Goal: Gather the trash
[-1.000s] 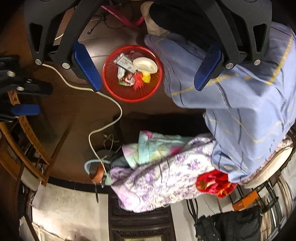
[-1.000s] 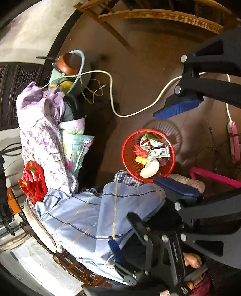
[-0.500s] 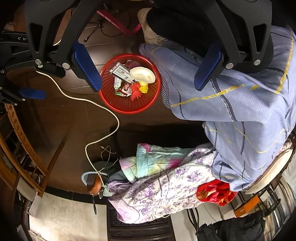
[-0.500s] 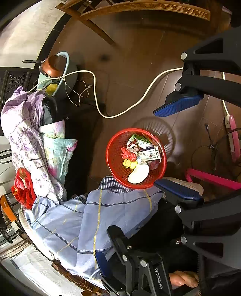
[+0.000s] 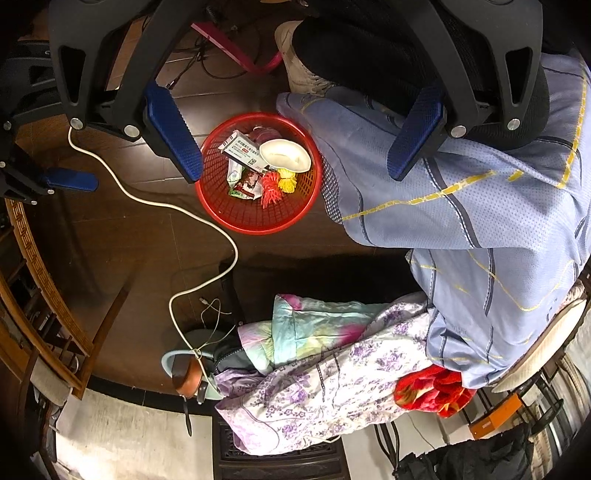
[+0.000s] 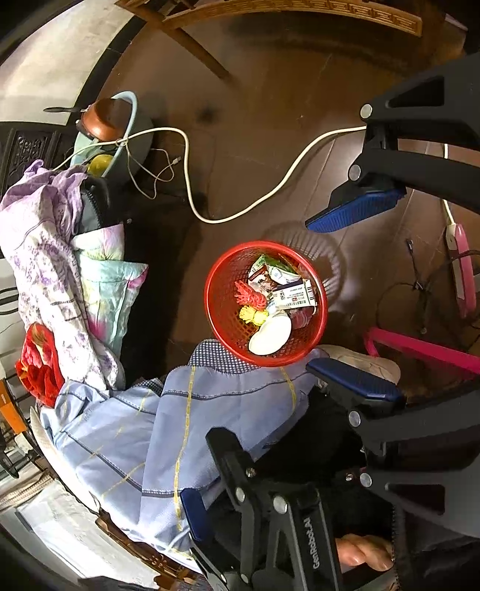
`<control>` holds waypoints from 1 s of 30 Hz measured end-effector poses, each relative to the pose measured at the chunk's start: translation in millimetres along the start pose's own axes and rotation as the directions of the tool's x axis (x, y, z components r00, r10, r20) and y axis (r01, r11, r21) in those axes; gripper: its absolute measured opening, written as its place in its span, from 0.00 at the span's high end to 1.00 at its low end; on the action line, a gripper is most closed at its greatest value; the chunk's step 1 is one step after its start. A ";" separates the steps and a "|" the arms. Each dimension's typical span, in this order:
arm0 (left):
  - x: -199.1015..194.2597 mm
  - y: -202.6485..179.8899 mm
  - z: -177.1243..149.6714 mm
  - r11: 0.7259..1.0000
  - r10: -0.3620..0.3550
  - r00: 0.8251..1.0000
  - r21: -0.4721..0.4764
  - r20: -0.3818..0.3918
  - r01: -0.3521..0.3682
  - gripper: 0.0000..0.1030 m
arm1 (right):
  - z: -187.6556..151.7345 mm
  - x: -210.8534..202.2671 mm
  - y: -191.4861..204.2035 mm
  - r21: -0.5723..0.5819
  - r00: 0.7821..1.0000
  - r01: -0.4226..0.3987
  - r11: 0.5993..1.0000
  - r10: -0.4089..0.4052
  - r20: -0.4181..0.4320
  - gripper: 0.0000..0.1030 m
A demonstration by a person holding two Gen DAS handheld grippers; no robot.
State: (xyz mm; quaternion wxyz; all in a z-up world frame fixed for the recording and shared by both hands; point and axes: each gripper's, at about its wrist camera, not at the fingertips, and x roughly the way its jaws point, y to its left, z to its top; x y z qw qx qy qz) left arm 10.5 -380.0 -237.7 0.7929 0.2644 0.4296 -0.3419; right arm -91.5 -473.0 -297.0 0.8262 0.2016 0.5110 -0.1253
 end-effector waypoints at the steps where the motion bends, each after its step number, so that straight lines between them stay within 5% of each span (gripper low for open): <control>1: 0.4 0.4 -0.1 1.000 0.000 1.000 -0.002 -0.003 0.000 0.07 | 0.2 -0.6 0.9 -0.003 1.000 0.000 1.000 0.000 0.002 0.32; 30: 3.0 1.0 0.2 1.000 -0.005 1.000 -0.007 -0.011 0.005 0.07 | 1.0 -1.6 7.1 -0.011 1.000 -0.012 1.000 0.012 0.003 0.32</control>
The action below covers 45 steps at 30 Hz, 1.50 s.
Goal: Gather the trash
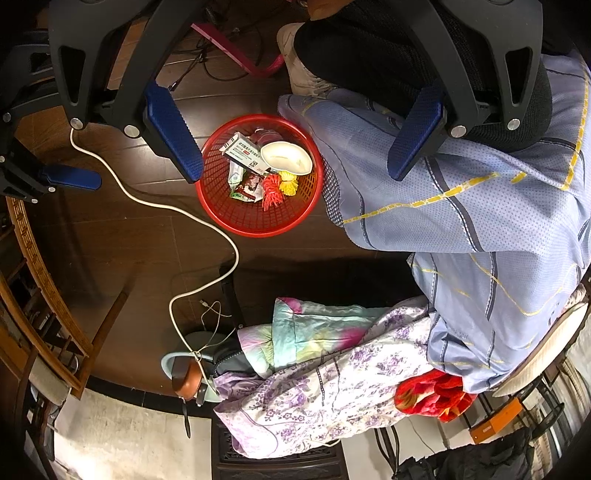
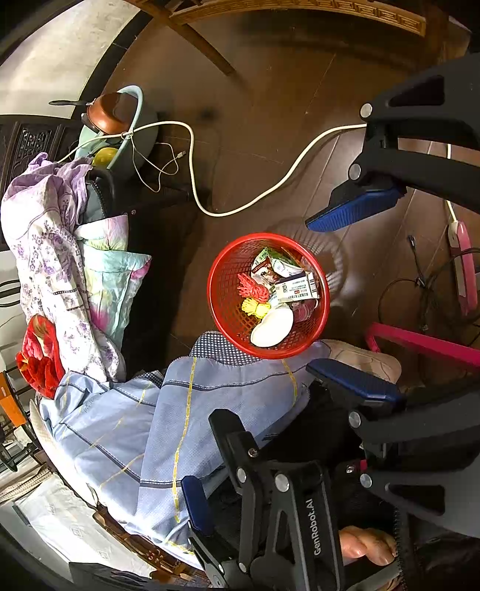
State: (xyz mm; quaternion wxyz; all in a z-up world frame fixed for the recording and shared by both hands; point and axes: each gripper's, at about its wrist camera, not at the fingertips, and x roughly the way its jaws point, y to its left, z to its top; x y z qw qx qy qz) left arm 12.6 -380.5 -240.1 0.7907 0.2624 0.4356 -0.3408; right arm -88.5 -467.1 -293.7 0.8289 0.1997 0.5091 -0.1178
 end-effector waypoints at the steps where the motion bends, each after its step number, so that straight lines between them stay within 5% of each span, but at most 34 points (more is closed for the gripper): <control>1: -0.1 0.2 0.1 1.000 0.000 1.000 0.000 0.000 0.000 0.07 | 0.0 0.1 -0.2 0.000 1.000 0.001 1.000 -0.001 0.000 0.32; 45: -2.9 -3.1 1.0 1.000 0.024 1.000 0.017 0.013 -0.024 0.07 | 0.1 2.0 7.2 0.003 1.000 -0.006 1.000 0.006 -0.002 0.32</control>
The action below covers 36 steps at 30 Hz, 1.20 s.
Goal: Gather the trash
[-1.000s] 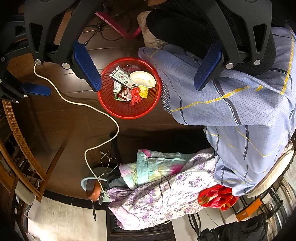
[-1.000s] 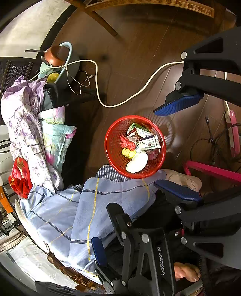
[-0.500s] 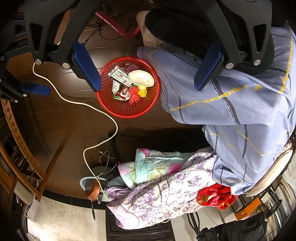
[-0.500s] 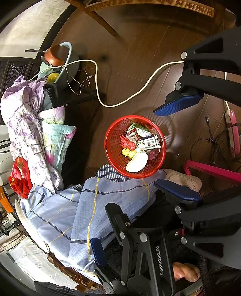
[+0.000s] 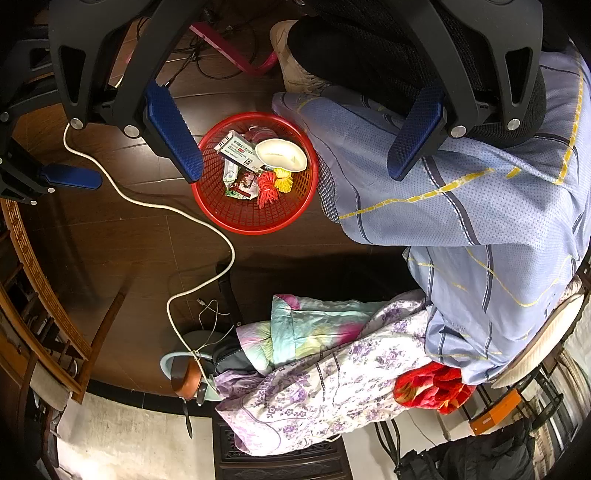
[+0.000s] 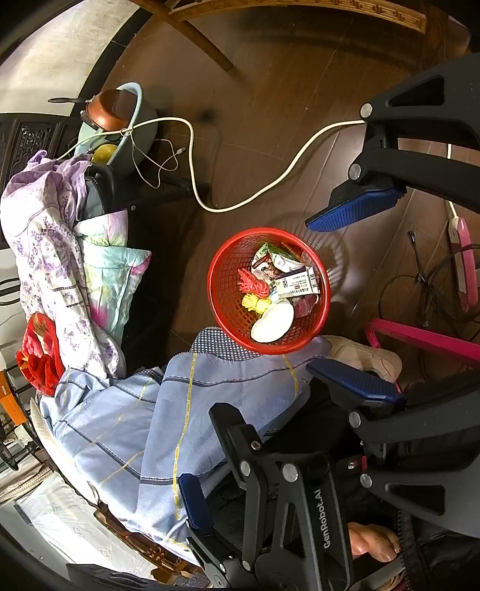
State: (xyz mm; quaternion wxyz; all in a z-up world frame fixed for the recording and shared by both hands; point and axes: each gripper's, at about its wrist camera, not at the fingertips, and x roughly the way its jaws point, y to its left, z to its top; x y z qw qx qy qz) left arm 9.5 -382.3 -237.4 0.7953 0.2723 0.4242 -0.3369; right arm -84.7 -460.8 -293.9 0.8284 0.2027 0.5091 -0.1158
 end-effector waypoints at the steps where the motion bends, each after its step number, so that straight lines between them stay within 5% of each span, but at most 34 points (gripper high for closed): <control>1: 0.0 0.4 0.0 1.000 0.000 1.000 0.000 0.000 0.000 0.07 | -0.1 -0.1 -0.5 0.000 1.000 0.000 1.000 0.000 0.000 0.32; 36: 1.9 0.4 -2.8 1.000 0.003 1.000 -0.002 -0.004 -0.003 0.07 | 0.2 2.7 1.8 0.001 1.000 -0.009 1.000 0.009 0.001 0.32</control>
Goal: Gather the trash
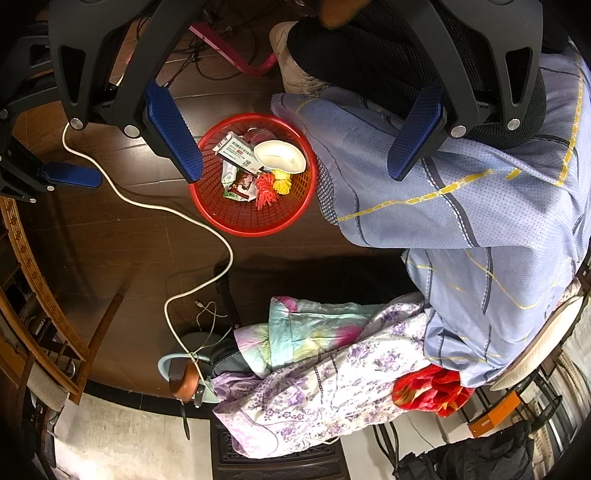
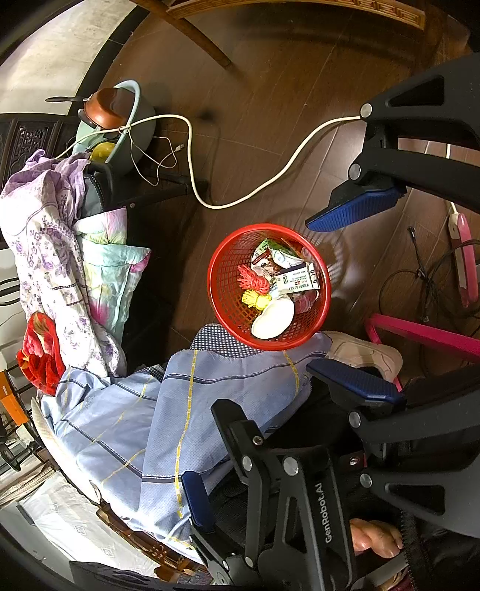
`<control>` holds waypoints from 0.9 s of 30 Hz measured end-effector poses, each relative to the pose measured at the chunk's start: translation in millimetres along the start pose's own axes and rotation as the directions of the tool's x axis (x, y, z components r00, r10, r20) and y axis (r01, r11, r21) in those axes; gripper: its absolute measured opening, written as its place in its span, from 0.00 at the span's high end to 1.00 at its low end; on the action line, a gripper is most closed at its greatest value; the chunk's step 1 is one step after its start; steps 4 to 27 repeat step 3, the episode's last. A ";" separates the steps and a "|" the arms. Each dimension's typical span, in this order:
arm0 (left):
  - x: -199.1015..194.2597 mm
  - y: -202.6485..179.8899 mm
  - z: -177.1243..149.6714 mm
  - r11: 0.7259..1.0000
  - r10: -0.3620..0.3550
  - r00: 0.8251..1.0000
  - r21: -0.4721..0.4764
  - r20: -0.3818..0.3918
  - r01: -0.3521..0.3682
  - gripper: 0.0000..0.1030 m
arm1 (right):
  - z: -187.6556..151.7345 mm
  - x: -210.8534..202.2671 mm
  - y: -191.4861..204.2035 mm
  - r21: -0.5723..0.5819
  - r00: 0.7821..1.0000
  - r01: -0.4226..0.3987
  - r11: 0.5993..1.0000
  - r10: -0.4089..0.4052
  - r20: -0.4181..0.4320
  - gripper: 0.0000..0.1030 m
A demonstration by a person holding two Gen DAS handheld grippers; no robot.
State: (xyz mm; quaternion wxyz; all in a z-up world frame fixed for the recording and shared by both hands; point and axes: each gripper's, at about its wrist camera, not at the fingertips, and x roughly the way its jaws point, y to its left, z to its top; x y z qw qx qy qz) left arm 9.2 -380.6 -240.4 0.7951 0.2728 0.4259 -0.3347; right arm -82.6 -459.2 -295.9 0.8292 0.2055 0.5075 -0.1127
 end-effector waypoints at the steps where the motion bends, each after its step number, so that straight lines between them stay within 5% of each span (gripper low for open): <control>1: 0.1 -0.3 -0.6 1.000 0.002 1.000 0.001 0.002 -0.002 0.07 | 0.1 -0.3 -1.5 -0.001 1.000 0.000 1.000 0.000 0.000 0.32; 27: -0.2 -0.5 -1.7 1.000 0.002 1.000 0.005 0.004 -0.002 0.07 | 0.3 -0.2 -1.5 -0.001 1.000 0.000 1.000 0.000 0.000 0.32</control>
